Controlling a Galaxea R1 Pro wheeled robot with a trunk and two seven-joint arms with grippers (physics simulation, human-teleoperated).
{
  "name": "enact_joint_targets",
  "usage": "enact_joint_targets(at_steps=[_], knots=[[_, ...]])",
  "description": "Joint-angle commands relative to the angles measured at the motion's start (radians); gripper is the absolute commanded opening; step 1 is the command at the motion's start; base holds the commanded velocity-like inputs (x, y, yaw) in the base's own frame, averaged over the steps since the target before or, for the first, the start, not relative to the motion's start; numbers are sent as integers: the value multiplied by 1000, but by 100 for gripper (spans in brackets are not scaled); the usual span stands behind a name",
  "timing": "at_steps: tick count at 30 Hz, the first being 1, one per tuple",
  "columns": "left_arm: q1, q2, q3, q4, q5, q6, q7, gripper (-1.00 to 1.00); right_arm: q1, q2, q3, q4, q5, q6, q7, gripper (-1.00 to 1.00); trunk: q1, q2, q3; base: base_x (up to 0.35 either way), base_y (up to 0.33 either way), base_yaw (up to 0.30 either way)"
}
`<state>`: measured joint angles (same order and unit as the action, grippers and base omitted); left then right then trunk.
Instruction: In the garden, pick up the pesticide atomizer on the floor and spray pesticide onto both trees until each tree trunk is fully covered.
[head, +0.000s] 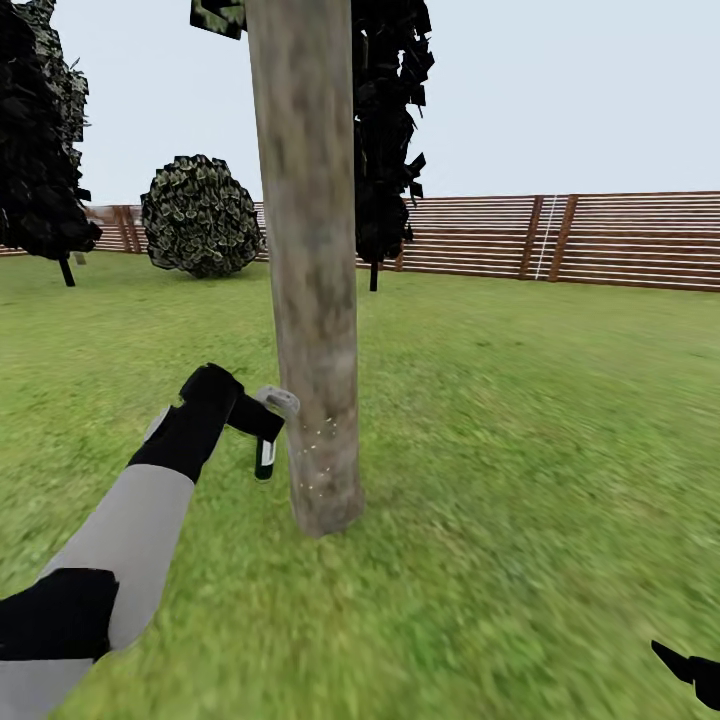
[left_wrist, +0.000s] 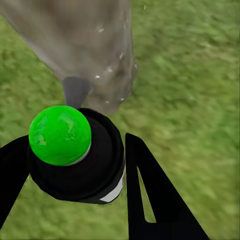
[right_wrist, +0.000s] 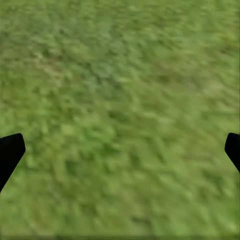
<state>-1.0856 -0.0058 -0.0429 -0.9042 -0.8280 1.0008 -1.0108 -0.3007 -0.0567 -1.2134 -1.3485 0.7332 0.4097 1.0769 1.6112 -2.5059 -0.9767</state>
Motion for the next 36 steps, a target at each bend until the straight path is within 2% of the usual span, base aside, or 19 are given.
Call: enact_joint_targets(at_steps=[1,13,27,32,36], knots=[[-8,0,0,5,0,1,0,-100,0,0,0,0,0,0,0,100,0,0,0,0,0,0],[-169,-3,1,127,1,1,-2,-100,0,0,-1,2,0,0,0,100,0,0,0,0,0,0],[-277,-3,1,211,1,1,-2,-100,0,0,-1,2,0,0,0,100,0,0,0,0,0,0],[-346,-3,1,271,2,1,-2,-100,0,0,-1,2,0,0,0,100,0,0,0,0,0,0],[-425,-3,2,344,4,1,-2,-100,0,0,-1,2,0,0,0,100,0,0,0,0,0,0]])
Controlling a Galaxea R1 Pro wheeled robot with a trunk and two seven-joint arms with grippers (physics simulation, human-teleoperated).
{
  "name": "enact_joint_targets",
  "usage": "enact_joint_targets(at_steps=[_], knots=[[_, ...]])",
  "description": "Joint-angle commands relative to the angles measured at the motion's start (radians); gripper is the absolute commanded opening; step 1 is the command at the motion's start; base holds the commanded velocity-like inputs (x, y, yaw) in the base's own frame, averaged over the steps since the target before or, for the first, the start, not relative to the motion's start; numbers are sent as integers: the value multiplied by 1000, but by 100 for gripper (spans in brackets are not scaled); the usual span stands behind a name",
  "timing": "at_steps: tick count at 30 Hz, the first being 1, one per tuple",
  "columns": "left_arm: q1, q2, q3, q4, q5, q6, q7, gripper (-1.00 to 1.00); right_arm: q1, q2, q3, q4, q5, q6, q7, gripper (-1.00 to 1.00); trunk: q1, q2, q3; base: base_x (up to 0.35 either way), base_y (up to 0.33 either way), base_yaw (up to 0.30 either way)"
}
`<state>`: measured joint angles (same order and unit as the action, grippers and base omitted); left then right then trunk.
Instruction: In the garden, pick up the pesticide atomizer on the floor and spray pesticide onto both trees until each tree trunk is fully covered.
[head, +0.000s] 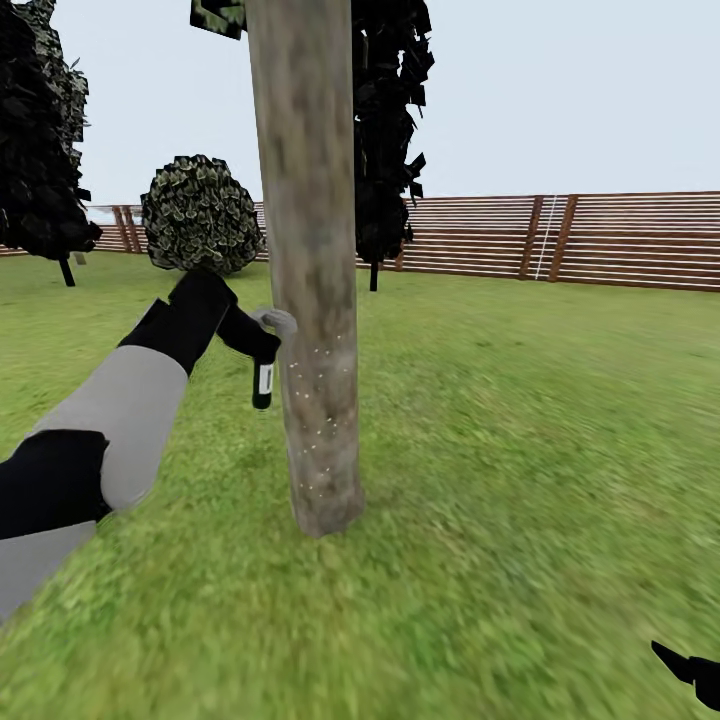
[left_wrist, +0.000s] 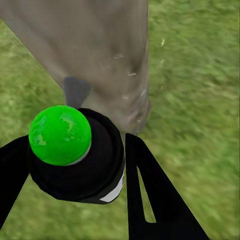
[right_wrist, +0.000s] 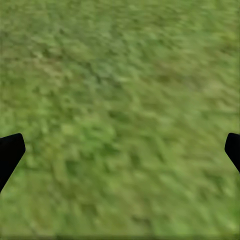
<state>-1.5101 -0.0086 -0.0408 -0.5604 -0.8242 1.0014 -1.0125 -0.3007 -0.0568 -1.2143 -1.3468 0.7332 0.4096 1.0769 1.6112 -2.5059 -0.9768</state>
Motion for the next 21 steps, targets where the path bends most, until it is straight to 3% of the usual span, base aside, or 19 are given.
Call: enact_joint_targets(at_steps=[1,3,11,17,21], knots=[[-16,0,0,12,0,0,0,-100,0,0,0,0,0,0,0,100,0,0,0,0,0,0],[-45,1,0,33,0,0,0,-100,0,0,0,0,0,0,0,100,0,0,0,0,0,0],[-66,4,1,75,0,0,0,-100,0,0,0,0,0,0,0,100,0,0,0,0,0,0],[-66,45,-2,119,-2,-3,-115,-100,0,0,1,0,0,0,0,100,0,0,0,0,0,0],[-61,65,-3,148,-2,-7,-124,-100,0,0,1,0,0,0,0,100,0,0,0,0,0,0]])
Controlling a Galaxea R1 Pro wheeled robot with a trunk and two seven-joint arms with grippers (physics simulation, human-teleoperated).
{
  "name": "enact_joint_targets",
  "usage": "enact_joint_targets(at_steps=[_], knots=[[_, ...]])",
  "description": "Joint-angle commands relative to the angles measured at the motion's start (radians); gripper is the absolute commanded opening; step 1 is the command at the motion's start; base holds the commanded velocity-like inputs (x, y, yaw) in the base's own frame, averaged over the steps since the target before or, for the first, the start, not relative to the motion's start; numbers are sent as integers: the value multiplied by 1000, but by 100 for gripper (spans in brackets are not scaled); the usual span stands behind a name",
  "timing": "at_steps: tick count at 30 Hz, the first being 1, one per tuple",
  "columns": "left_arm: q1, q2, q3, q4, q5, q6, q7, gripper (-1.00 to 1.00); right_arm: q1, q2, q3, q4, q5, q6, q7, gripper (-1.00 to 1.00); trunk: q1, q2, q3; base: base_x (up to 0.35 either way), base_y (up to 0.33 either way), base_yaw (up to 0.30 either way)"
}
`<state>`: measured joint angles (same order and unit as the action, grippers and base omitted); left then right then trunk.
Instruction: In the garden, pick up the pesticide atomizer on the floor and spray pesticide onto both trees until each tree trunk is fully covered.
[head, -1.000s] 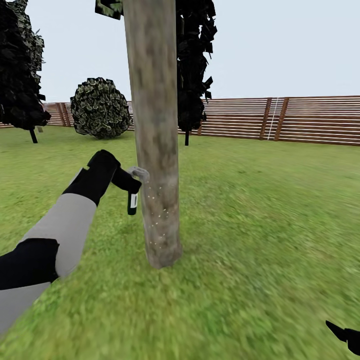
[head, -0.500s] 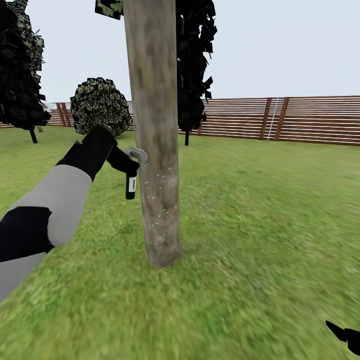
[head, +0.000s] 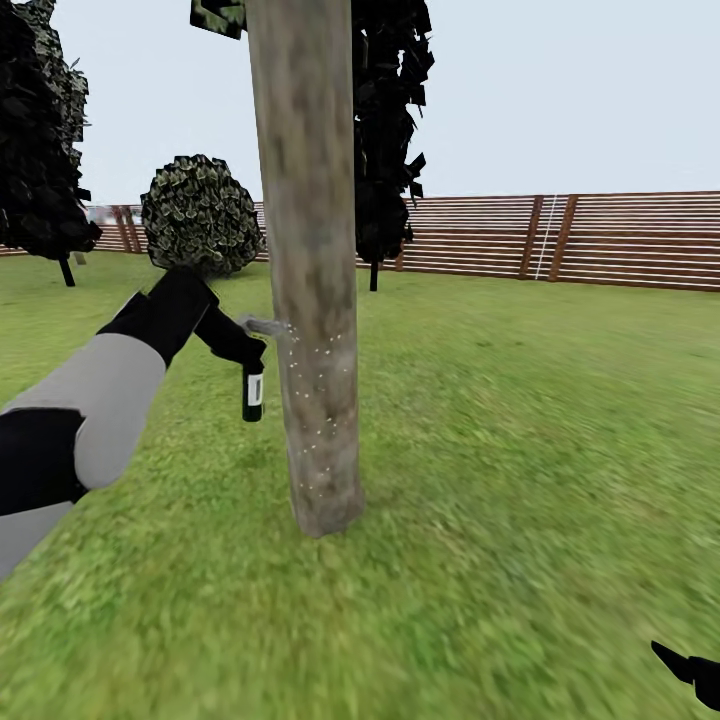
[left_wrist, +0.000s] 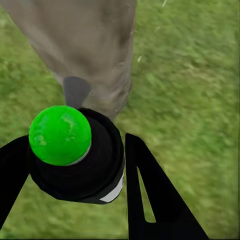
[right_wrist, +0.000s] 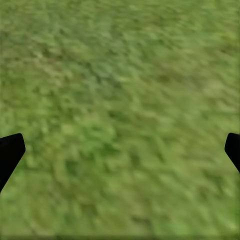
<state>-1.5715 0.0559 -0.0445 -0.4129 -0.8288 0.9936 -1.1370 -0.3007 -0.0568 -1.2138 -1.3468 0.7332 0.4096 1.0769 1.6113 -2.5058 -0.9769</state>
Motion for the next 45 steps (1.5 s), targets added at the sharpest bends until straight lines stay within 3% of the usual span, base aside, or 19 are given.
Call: enact_joint_targets(at_steps=[1,8,14,28,30,32,35,39,45], knots=[[1,4,0,19,2,-1,0,-100,0,0,0,0,0,0,0,100,0,0,0,0,0,0],[10,5,-1,126,2,-16,11,-100,0,0,0,0,0,0,0,100,0,0,0,0,0,0],[81,5,0,134,3,-44,19,-100,0,0,0,0,0,0,0,100,0,0,0,0,0,0],[234,3,1,134,13,-185,163,-100,0,0,0,-2,1,0,0,100,0,0,0,0,0,0],[248,3,1,134,25,-196,179,-100,0,0,0,-2,1,0,0,100,0,0,0,0,0,0],[278,2,1,134,80,-232,193,-100,0,0,0,-2,0,0,0,100,0,0,0,0,0,0],[308,2,0,134,113,-267,198,-100,0,0,0,-2,1,0,0,100,0,0,0,0,0,0],[356,2,0,135,126,-304,277,-100,0,0,0,-2,1,0,0,100,0,0,0,0,0,0],[405,2,1,137,129,-317,300,-100,0,0,0,-2,1,0,0,100,0,0,0,0,0,0]])
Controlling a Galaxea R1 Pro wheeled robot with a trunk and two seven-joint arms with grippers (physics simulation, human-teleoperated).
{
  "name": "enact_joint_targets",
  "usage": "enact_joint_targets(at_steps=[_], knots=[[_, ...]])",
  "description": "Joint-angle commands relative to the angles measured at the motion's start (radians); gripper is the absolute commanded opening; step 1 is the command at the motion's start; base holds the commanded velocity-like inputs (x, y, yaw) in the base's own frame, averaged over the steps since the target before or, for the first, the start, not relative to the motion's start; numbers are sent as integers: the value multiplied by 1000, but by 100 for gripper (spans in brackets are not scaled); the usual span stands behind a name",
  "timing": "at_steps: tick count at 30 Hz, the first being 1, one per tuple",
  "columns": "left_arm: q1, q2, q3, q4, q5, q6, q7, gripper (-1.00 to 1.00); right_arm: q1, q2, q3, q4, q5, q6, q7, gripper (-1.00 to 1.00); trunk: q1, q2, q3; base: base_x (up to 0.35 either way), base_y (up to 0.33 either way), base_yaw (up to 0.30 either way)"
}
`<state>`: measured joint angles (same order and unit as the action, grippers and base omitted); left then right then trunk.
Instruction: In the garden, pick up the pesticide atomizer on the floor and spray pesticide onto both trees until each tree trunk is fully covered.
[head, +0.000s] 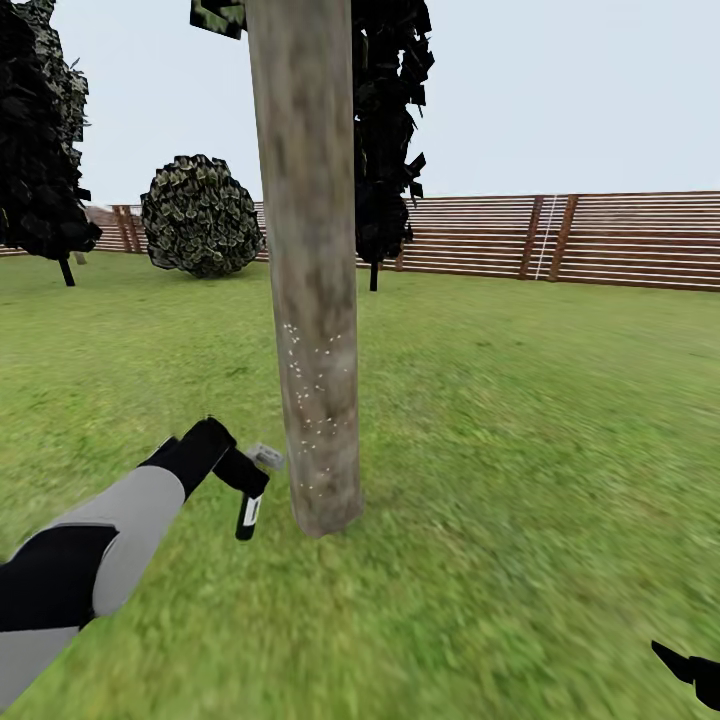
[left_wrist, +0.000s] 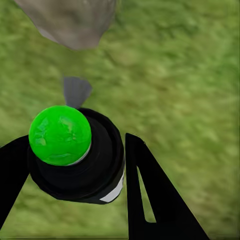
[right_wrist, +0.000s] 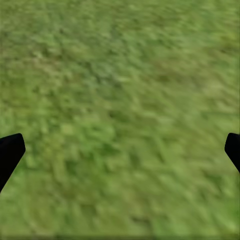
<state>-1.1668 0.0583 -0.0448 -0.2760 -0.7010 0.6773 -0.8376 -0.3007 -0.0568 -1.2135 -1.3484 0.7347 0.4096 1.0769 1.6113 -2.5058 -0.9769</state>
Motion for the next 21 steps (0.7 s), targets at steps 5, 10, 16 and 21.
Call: enact_joint_targets(at_steps=[5,10,16,21], knots=[[33,0,0,0,1,-5,15,-100,0,0,0,0,0,0,0,100,0,0,0,0,0,0],[56,-15,0,0,97,-21,136,-100,0,0,0,0,0,0,0,100,0,0,0,0,0,0],[61,-17,0,0,246,-19,279,-100,0,0,0,0,18,-1,-1,100,0,0,0,0,0,1],[61,-19,0,0,350,-18,292,-100,0,0,0,0,21,-1,-1,100,0,0,-1,0,0,160]])
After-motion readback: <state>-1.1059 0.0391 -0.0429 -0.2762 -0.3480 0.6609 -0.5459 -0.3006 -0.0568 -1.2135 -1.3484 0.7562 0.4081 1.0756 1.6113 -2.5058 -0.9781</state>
